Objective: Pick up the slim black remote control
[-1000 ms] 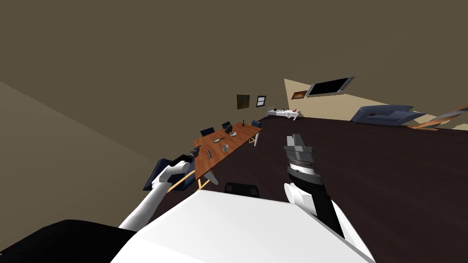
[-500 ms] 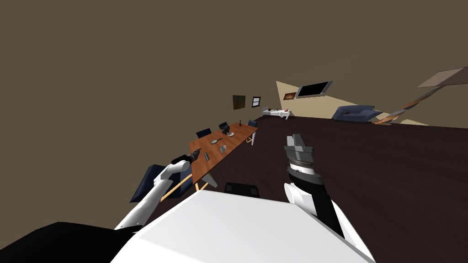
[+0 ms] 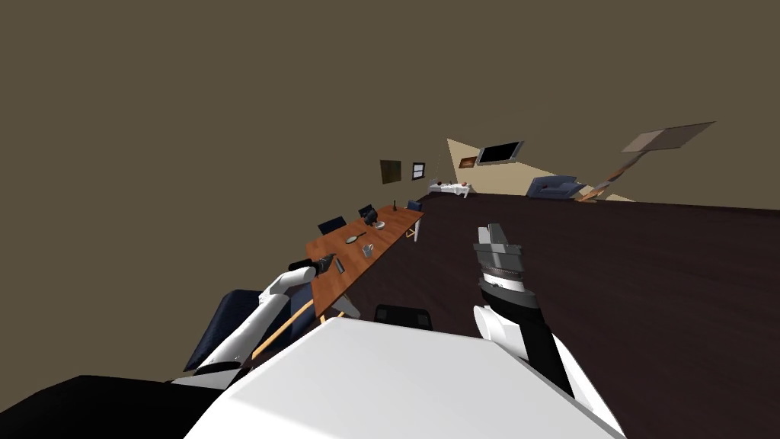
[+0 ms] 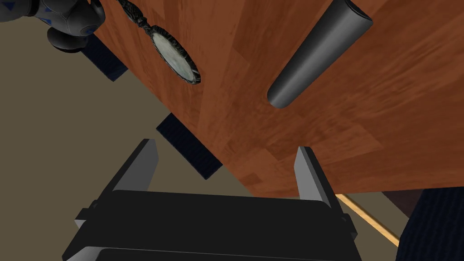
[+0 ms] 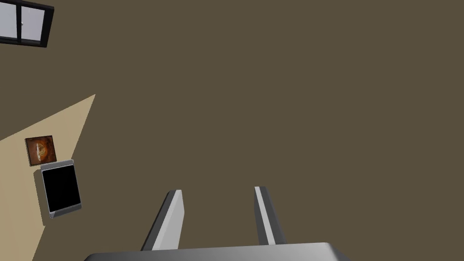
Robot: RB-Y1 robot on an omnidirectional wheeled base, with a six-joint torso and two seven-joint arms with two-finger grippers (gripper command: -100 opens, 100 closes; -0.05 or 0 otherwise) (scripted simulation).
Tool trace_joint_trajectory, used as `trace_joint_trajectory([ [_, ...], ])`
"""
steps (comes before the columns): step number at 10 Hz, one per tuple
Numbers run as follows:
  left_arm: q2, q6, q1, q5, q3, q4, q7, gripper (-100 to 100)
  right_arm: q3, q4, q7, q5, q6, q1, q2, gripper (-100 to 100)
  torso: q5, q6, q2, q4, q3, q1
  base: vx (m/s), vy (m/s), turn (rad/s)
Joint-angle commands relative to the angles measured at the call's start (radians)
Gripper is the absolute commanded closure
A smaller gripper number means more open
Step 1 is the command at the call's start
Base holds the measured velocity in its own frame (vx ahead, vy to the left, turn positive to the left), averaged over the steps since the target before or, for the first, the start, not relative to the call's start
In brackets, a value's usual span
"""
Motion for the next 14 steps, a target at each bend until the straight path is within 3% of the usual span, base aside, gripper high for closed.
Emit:
trace_joint_trajectory([
  [1, -0.001, 0.040, -0.009, 0.000, -0.008, 0.028, -0.010, -100, 0.000, 0.000, 0.000, 0.000, 0.000, 0.000, 0.000, 0, 0.000, 0.000, 0.000, 0.000, 0.000, 0.000, -0.002, 0.040, -0.105],
  [4, 0.026, 0.117, -0.053, 0.050, -0.048, 0.126, -0.069, -100, 0.000, 0.000, 0.000, 0.000, 0.000, 0.000, 0.000, 0, 0.000, -0.001, 0.000, 0.000, 0.000, -0.001, 0.006, 0.038, -0.154],
  [7, 0.037, 0.172, -0.075, 0.072, -0.070, 0.187, -0.099, -100, 0.000, 0.000, 0.000, 0.000, 0.000, 0.000, 0.000, 0, 0.000, 0.000, 0.000, 0.000, 0.000, 0.000, 0.002, 0.043, -0.134],
  [8, 0.047, 0.212, -0.097, 0.093, -0.092, 0.216, -0.129, -100, 0.000, 0.000, 0.000, 0.000, 0.000, 0.000, 0.000, 0, 0.000, -0.001, 0.000, 0.000, 0.000, 0.000, 0.006, 0.052, -0.152],
  [9, 0.047, 0.212, -0.097, 0.093, -0.092, 0.238, -0.129, -100, 0.000, 0.000, 0.000, 0.000, 0.000, 0.000, 0.000, 0, 0.000, -0.001, -0.001, 0.000, 0.000, 0.000, 0.009, 0.043, -0.085],
  [10, 0.056, 0.251, -0.117, 0.111, -0.115, 0.279, -0.157, -100, 0.000, 0.000, 0.000, 0.000, 0.000, 0.000, 0.000, 0, 0.000, -0.001, -0.001, 0.000, 0.000, 0.000, 0.014, 0.047, -0.164],
  [11, 0.056, 0.251, -0.117, 0.111, -0.115, 0.287, -0.157, -100, 0.000, 0.000, 0.000, 0.000, 0.000, 0.000, 0.000, 0, 0.000, -0.001, -0.001, 0.000, -0.001, 0.000, 0.010, 0.043, -0.101],
  [13, 0.070, 0.311, -0.156, 0.144, -0.161, 0.367, -0.212, -100, 0.000, 0.000, 0.000, 0.000, 0.000, 0.000, 0.000, 0, 0.000, -0.001, -0.001, 0.000, -0.001, 0.000, 0.014, 0.061, -0.175],
  [14, 0.070, 0.321, -0.156, 0.144, -0.161, 0.379, -0.212, -100, 0.000, 0.000, 0.000, 0.000, 0.000, 0.000, 0.000, 0, 0.000, 0.000, -0.002, 0.000, -0.001, 0.001, 0.014, 0.072, -0.114],
])
